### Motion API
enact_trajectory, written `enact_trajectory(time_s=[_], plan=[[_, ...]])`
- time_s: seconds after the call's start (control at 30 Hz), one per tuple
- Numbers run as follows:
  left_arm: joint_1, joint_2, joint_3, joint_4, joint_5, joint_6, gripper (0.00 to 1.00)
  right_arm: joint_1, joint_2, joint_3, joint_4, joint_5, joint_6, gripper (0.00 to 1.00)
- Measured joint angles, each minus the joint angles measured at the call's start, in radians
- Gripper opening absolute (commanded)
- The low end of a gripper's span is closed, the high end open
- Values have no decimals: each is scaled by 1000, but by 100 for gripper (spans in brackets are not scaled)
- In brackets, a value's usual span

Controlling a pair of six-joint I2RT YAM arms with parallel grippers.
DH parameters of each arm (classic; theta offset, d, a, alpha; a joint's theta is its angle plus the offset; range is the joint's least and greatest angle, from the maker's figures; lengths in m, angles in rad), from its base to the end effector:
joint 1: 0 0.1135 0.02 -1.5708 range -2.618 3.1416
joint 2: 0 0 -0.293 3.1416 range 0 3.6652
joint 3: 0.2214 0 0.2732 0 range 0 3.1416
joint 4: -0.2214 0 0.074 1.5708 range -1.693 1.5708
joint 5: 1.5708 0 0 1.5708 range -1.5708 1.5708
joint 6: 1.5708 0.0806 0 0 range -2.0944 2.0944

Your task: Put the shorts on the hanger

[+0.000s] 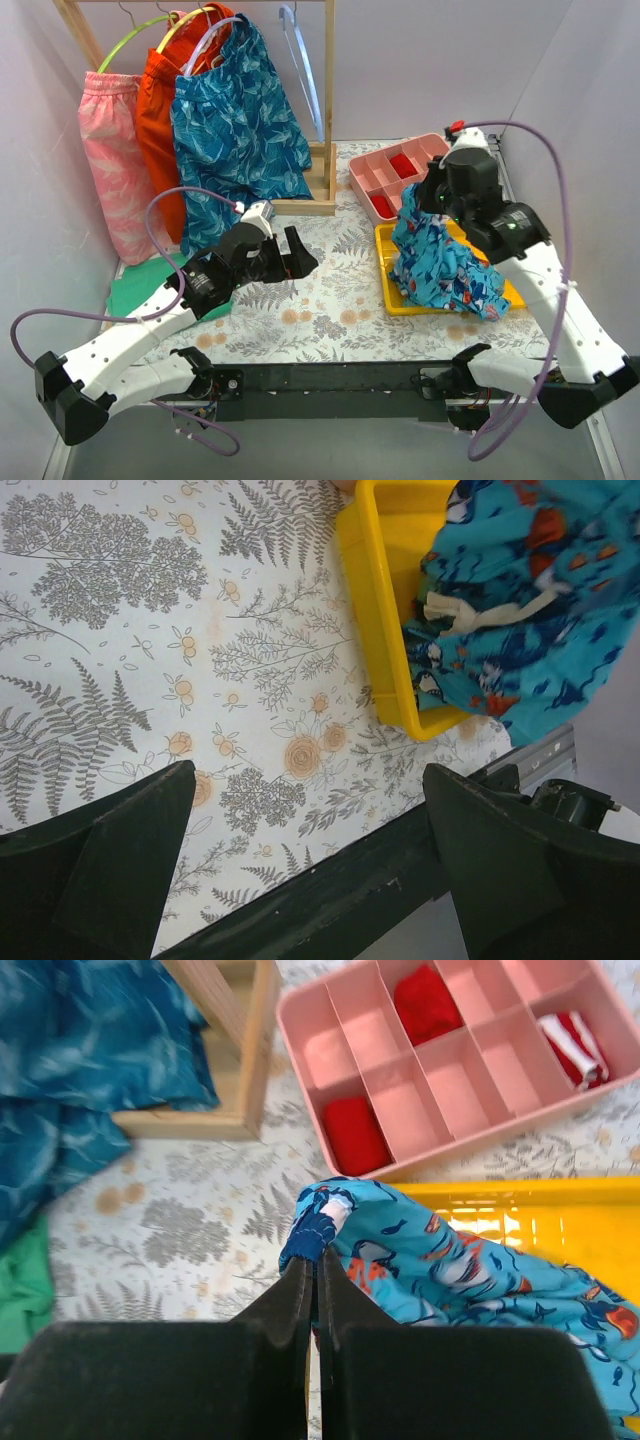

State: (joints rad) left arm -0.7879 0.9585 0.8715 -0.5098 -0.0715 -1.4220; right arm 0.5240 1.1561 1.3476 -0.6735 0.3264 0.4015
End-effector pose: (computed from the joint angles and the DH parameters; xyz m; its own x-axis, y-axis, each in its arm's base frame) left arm 0.1804 -0.1732 0.3031 -0.7168 -0.6781 -0.1623 -0.2934 0.5045 -0.8120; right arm 0.2600 0.1204 0.4216 -0.4585 0.1626 -0.8737 -0.0530 0.9764 0.2095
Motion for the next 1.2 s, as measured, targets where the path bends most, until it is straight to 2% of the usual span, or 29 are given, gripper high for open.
enact_trajectory(time_s=[0.17, 0.37, 0.6, 0.7, 0.93, 1.2], plan=[[0, 18, 15, 17, 27, -3, 98, 0, -41, 188, -51, -47, -30, 1], [0, 20, 84, 17, 36, -6, 98, 0, -10, 389, -81, -206, -39, 1], [0, 20, 190, 12, 29, 2, 98, 0, 71, 604, 17, -444, 22, 1], [0, 18, 241, -2, 15, 5, 93, 0, 128, 675, 80, -541, 67, 1], [0, -4, 286, 0, 54, 45, 76, 0, 222, 695, 215, -730, 159, 1], [0, 13, 206, 75, 153, 35, 69, 0, 253, 681, 322, -810, 231, 1]])
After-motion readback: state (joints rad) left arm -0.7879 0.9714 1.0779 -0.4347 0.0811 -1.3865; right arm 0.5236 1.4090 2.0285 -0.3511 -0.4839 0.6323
